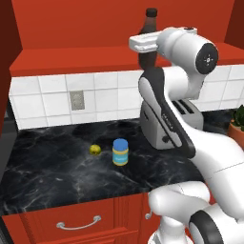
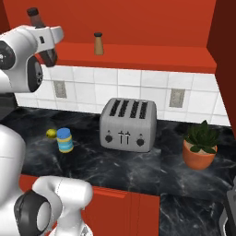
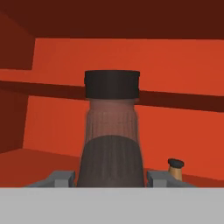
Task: There are various items on the counter. Only move the condiments/shakers into the cabinet.
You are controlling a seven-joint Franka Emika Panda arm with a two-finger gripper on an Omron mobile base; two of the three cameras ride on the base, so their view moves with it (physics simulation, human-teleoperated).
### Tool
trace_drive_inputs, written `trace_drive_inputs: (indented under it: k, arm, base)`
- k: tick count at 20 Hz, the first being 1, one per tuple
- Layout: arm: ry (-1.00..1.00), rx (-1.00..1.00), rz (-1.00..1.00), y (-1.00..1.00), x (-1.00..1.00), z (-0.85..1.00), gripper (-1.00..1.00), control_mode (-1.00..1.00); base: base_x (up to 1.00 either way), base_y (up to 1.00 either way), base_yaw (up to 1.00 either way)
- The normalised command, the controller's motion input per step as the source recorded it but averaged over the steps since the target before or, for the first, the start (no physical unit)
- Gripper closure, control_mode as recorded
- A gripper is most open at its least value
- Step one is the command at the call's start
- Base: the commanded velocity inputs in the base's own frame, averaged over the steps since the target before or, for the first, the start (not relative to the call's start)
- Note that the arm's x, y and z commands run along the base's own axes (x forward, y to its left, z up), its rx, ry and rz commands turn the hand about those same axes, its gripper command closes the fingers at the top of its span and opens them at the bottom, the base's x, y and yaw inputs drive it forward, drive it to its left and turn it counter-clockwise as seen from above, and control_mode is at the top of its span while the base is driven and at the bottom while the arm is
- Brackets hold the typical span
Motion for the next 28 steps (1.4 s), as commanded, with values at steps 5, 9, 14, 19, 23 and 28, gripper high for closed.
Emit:
trace_drive_inputs:
  k: [5,9,14,19,23,28]
  arm:
    - [0.07,0.0,-0.05,0.0,0.4,0.0,1.0,-1.0]
    - [0.0,0.07,-0.1,0.0,0.31,0.0,1.0,-1.0]
    - [0.0,0.12,-0.04,-0.06,0.17,0.0,1.0,-1.0]
    - [0.01,0.04,0.0,-0.08,0.28,0.0,1.0,-1.0]
    - [0.01,0.0,0.0,0.0,0.44,0.0,1.0,-1.0]
    - [0.02,0.0,0.0,0.0,0.52,0.0,1.0,-1.0]
  base:
    - [0.0,0.0,0.0]
    - [0.0,0.0,0.0]
    - [0.0,0.0,0.0]
    - [0.0,0.0,0.0]
    - [0.0,0.0,0.0]
    - [0.0,0.0,0.0]
